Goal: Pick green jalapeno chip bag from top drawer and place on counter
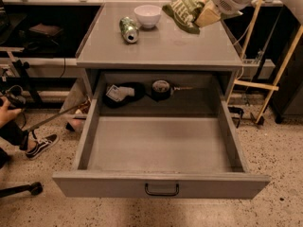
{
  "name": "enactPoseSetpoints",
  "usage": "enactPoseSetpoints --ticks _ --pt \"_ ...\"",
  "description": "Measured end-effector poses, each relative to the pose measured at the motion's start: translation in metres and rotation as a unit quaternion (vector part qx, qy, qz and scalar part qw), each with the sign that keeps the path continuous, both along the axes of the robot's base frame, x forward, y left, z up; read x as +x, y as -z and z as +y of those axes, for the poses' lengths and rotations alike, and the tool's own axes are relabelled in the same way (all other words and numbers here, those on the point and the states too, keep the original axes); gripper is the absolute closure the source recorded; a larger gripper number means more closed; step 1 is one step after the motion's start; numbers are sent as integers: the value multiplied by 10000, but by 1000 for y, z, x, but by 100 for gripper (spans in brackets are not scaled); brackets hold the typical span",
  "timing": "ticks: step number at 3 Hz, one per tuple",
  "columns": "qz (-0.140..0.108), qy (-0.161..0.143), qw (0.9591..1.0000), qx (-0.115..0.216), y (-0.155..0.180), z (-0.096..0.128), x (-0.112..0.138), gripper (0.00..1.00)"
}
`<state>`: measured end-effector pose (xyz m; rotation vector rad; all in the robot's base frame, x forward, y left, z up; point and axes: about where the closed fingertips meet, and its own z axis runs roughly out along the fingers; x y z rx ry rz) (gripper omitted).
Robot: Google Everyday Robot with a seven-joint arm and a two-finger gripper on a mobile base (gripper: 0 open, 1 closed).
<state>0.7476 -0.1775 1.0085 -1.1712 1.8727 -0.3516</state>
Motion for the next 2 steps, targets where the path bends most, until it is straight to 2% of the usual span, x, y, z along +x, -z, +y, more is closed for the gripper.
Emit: enactPoseSetpoints --ticks 1,2 --pt "111 296 9991 299 14 -22 47 100" --pt "352 613 9962 501 44 -40 86 100"
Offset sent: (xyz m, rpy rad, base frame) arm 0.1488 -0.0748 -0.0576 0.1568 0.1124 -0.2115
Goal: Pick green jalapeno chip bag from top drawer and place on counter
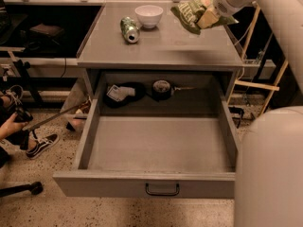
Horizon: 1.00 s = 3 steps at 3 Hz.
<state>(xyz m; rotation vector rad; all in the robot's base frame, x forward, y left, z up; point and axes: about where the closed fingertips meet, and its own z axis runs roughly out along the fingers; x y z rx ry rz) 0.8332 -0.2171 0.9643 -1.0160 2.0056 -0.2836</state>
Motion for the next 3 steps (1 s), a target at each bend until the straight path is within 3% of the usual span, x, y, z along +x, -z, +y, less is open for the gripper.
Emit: enactPoseSetpoints --ticks 1,3 --pt "339 353 9987 134 38 -19 24 100" --pt "946 690 9930 182 99 -40 33 100"
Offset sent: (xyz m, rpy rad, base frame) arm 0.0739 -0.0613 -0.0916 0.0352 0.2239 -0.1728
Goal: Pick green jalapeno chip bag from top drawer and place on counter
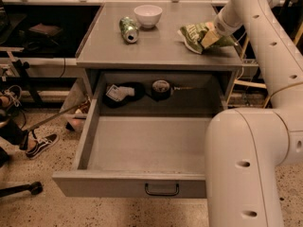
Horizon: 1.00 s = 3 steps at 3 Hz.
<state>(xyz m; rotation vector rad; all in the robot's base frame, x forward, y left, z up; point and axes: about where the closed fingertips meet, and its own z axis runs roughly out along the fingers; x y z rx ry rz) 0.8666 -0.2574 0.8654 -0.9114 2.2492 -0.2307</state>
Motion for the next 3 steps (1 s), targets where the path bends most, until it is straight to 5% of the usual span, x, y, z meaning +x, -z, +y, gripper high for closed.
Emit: enactPoseSetpoints --ticks 3 --pt "11 0 10000 0 2 0 1 35"
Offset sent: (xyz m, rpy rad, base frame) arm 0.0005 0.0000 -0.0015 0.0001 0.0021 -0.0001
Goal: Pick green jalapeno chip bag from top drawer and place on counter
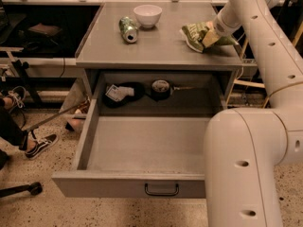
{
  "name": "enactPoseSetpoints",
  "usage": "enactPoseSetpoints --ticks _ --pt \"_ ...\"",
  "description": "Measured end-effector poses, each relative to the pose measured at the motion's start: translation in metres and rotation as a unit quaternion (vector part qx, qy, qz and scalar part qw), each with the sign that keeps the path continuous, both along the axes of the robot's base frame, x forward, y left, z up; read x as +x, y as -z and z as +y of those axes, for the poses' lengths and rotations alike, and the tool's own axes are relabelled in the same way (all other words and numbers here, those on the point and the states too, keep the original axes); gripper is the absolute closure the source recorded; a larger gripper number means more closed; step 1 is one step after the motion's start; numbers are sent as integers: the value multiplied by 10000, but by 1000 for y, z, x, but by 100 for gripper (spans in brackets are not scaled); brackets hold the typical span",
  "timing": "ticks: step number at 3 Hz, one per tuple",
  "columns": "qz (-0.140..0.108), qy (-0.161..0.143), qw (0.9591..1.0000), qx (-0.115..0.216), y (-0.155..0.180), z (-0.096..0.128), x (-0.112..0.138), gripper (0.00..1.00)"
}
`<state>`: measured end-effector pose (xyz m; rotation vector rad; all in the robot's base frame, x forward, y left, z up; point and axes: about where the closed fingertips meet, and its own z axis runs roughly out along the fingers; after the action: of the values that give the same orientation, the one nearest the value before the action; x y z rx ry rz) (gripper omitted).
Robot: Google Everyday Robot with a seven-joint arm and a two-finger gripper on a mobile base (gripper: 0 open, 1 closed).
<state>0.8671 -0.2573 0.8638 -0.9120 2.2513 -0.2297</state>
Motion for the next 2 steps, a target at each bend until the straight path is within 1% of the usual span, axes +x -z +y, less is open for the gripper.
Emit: enactPoseSetpoints --ticks 1,2 --pt "0 0 10000 0 0 0 0 12" --pt "0 0 10000 0 0 0 0 0"
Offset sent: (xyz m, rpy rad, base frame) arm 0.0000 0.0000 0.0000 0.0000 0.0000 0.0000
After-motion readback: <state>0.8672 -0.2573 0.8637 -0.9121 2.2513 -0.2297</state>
